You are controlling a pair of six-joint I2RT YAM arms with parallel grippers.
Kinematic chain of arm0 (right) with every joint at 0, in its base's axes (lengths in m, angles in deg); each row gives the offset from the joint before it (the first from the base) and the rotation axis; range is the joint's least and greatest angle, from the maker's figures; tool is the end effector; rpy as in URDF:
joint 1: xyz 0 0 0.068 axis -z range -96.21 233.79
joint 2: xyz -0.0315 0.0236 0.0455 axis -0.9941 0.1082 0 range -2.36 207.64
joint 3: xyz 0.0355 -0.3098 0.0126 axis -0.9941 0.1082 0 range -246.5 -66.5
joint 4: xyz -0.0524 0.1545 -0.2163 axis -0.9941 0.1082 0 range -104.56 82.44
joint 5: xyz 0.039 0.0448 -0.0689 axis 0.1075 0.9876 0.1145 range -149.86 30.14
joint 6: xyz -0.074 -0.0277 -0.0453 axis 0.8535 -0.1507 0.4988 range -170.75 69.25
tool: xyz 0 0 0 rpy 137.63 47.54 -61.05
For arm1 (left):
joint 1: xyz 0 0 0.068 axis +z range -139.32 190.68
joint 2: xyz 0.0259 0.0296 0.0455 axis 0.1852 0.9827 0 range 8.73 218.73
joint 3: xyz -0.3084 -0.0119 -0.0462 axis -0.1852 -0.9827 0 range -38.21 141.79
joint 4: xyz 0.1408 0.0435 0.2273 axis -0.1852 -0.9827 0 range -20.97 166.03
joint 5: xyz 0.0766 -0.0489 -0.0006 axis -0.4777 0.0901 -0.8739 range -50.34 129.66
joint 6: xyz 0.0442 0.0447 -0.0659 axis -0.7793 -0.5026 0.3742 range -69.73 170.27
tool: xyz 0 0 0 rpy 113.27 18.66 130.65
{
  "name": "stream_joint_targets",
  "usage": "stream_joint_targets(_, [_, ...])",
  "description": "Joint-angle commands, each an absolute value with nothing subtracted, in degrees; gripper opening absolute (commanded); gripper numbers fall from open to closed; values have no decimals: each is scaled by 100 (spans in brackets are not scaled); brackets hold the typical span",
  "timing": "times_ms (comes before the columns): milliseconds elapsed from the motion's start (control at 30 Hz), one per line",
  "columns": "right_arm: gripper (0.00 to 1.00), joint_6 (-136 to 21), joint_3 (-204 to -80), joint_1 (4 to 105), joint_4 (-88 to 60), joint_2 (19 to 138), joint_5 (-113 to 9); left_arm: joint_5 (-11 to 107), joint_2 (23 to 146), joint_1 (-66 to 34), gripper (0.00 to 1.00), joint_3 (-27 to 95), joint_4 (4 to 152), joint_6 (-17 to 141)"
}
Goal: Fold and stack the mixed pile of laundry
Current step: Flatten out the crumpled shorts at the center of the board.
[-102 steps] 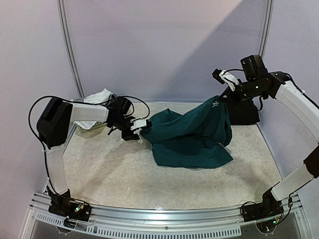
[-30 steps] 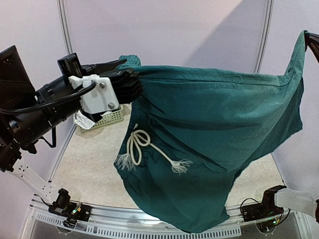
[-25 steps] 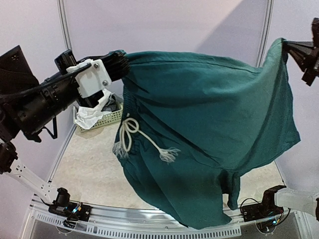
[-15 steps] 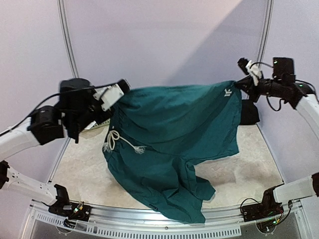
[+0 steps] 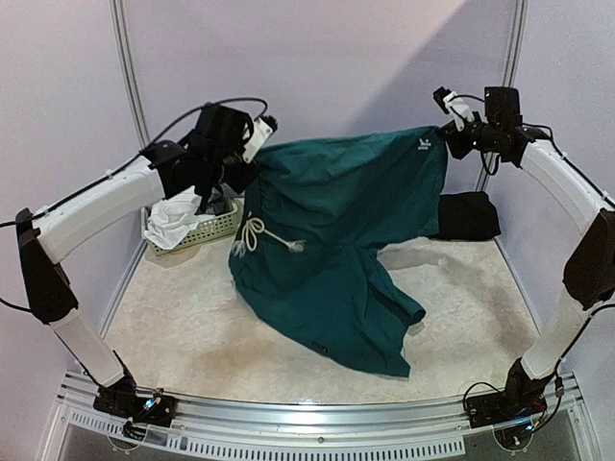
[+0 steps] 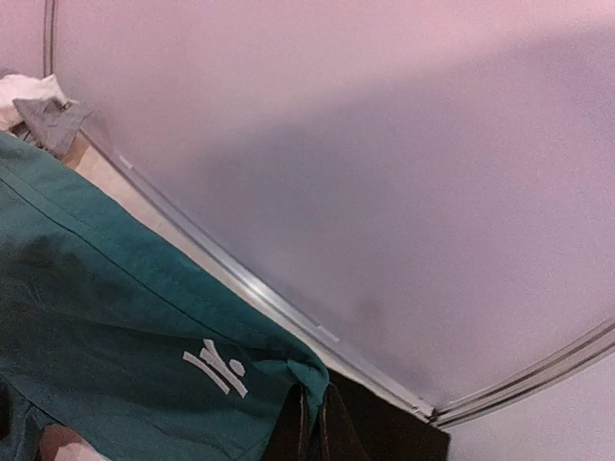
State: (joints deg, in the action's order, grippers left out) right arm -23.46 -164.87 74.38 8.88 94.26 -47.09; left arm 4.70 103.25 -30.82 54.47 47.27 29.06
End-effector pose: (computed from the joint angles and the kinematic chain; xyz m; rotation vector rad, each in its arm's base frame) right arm 0.4421 0.0915 0.4269 -0.7482 1.7895 0.0100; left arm 0.3471 -0.2445 0.3970 0.7316 1.8892 0.4178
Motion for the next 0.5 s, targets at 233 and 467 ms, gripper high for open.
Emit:
stream_joint_targets(233, [0,-2133,-18250,7464,1907,8030,-5178,674,9238,-3866,0,7349,3280,3268])
stream_joint_targets(467, [0,-2019,-18287,7465,2742,6586,-4684,274,8431,-5439,0,7519,2896,2429])
